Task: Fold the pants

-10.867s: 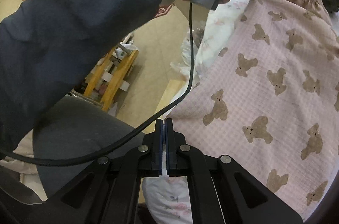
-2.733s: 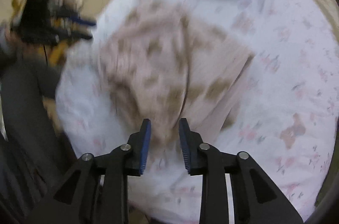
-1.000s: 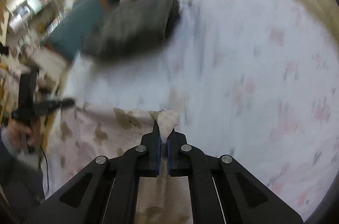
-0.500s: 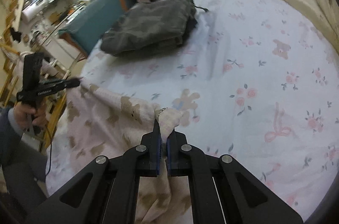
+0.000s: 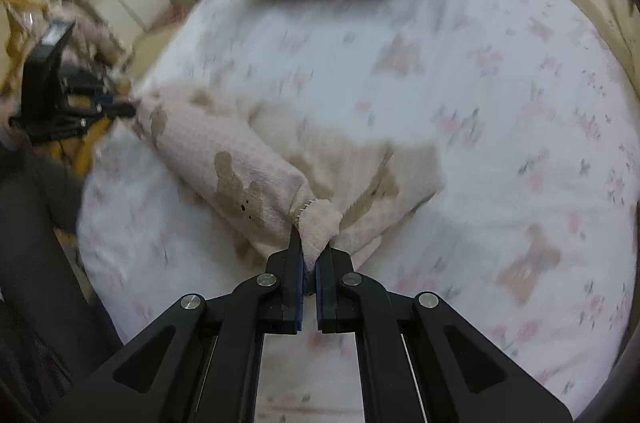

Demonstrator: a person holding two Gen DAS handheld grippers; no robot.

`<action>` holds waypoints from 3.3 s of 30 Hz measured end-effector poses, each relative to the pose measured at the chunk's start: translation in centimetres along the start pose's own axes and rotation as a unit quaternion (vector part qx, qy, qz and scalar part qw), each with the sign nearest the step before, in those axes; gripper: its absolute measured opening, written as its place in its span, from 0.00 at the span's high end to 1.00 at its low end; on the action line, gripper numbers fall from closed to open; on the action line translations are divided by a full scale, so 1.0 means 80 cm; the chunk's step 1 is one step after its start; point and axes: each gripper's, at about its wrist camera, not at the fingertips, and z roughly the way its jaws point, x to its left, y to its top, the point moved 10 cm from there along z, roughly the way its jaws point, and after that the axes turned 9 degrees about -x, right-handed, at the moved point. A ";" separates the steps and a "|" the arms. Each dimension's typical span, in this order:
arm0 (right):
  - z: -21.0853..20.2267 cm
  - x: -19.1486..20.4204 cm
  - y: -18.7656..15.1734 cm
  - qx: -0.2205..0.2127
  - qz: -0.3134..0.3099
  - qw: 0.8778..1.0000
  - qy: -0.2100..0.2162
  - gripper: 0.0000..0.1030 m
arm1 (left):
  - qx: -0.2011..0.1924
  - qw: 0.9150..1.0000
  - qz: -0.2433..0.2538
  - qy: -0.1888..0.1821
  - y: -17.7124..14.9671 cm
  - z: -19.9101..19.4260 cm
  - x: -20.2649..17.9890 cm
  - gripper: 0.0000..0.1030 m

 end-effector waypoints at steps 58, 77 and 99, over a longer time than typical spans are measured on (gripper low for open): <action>0.072 -0.026 0.004 0.018 0.185 0.982 0.019 0.80 | -0.022 0.950 -0.312 -0.013 0.035 0.073 0.039 0.91; -0.004 -0.095 0.393 -0.195 0.090 0.976 0.029 0.83 | -0.212 0.916 -0.337 0.042 0.240 -0.061 0.332 0.92; 0.168 -0.264 0.501 -0.171 0.161 0.968 -0.090 0.30 | -0.216 0.890 -0.348 0.199 0.269 0.073 0.509 0.25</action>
